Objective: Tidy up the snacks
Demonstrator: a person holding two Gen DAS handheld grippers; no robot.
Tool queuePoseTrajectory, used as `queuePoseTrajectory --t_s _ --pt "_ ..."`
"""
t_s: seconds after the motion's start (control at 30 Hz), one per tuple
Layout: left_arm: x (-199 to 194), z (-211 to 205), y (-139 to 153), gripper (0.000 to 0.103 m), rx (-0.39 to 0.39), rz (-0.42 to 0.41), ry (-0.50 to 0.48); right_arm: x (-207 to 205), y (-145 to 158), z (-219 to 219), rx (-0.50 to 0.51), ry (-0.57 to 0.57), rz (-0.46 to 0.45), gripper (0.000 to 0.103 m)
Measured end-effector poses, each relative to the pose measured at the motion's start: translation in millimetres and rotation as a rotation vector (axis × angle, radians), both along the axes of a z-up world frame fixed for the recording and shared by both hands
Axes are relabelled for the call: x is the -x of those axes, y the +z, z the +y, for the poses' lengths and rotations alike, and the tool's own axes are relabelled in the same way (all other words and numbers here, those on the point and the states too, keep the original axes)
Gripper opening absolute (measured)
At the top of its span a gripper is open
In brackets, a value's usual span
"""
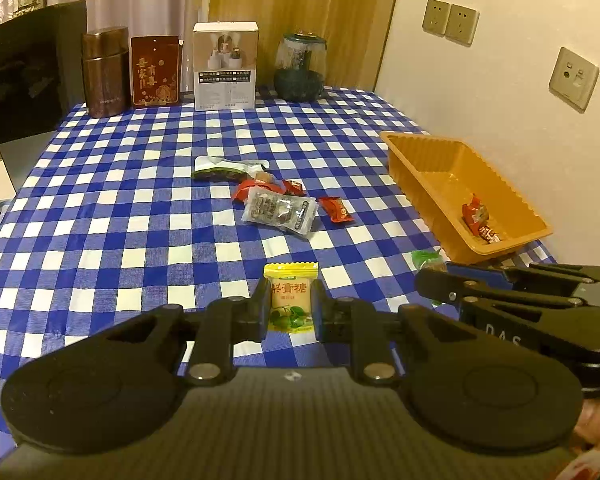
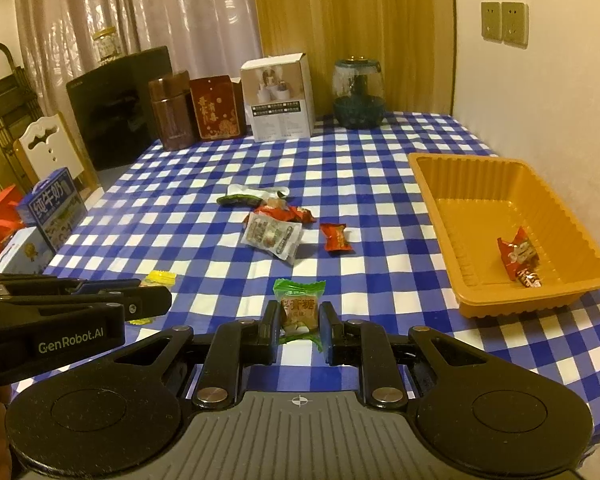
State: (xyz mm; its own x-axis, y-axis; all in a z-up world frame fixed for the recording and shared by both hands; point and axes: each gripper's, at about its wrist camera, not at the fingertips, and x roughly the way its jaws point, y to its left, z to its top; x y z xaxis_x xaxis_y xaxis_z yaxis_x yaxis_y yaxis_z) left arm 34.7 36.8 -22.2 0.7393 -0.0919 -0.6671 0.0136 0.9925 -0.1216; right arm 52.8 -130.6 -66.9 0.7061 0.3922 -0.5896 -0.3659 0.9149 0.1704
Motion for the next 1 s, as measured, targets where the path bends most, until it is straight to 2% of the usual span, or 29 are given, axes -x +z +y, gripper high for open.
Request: queuePoseTrajectory --t_s 0.43,1.0 --pt "-2 -10 8 0.018 0.01 -0.01 -0.024 3 6 -17 -0.006 -0.033 -0.014 0.021" --pt "-23 -56 17 0.018 0.022 -0.029 -0.114 -4 15 -66 -0.01 -0.138 -0.035 0.021"
